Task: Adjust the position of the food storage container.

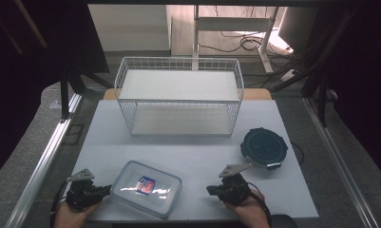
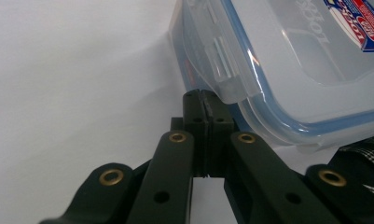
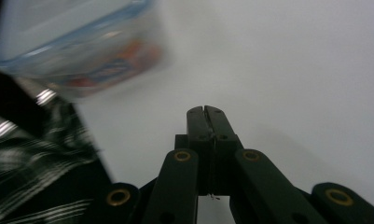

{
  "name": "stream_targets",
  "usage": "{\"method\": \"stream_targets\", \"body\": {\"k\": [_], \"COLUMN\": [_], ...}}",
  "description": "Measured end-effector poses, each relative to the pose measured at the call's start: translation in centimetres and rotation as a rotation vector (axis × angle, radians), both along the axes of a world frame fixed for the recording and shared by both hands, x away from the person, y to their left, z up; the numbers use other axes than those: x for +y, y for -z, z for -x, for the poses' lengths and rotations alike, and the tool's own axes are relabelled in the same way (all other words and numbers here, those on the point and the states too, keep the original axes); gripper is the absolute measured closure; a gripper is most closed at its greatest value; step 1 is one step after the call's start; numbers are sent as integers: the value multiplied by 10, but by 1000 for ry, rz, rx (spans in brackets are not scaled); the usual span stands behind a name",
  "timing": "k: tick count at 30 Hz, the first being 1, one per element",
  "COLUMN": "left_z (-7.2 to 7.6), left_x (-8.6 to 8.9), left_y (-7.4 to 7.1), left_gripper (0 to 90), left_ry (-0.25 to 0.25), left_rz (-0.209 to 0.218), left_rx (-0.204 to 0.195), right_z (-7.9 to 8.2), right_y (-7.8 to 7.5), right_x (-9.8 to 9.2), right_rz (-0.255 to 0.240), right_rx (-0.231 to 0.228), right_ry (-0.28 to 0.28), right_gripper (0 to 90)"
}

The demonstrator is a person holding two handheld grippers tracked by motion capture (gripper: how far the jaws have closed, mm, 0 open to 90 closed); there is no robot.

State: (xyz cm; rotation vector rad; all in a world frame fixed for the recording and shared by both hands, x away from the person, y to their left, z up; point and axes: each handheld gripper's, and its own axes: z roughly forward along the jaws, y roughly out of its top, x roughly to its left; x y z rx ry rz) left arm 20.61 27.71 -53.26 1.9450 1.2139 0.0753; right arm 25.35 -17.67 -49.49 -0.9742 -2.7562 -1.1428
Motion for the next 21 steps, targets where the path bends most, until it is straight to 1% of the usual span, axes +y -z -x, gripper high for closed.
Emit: {"method": "stream_targets", "body": {"k": [2, 3, 5, 8, 10, 12, 13, 14, 15, 17, 19, 21], "left_z": [-2, -3, -4, -6, -8, -10, -11, -12, -13, -15, -18, -19], "left_x": [-6, -10, -15, -22, -27, -33, -35, -38, -40, -43, -46, -50], "left_y": [0, -1, -1, -1, -1, -1, -1, -1, -1, -1, -2, -3], "left_gripper": [899, 899, 899, 899, 899, 899, 900, 900, 900, 900, 900, 900], "left_ry": [9, 17, 24, 41, 48, 56, 54, 50, 51, 57, 68, 72], "left_rz": [-1, -2, 4, 12, 22, 33, 33, 30, 34, 57, 83, 94], "left_rx": [2, 2, 6, 11, 16, 19, 20, 22, 23, 28, 26, 21], "right_z": [9, 12, 20, 28, 31, 33, 34, 34, 34, 30, 26, 19], "right_y": [3, 4, 6, 9, 10, 10, 9, 9, 9, 8, 6, 4], "right_x": [12, 15, 24, 32, 36, 38, 39, 38, 36, 31, 24, 16], "right_rz": [-5, -7, -19, -42, -42, -59, -51, -39, -40, -46, -41, -51], "right_rx": [17, 22, 47, 83, 86, 94, 93, 82, 81, 80, 64, 54], "right_ry": [-51, -64, -108, -145, -162, -173, -178, -172, -165, -142, -109, -75], "right_gripper": [894, 894, 894, 894, 894, 894, 894, 893, 894, 894, 894, 894]}}
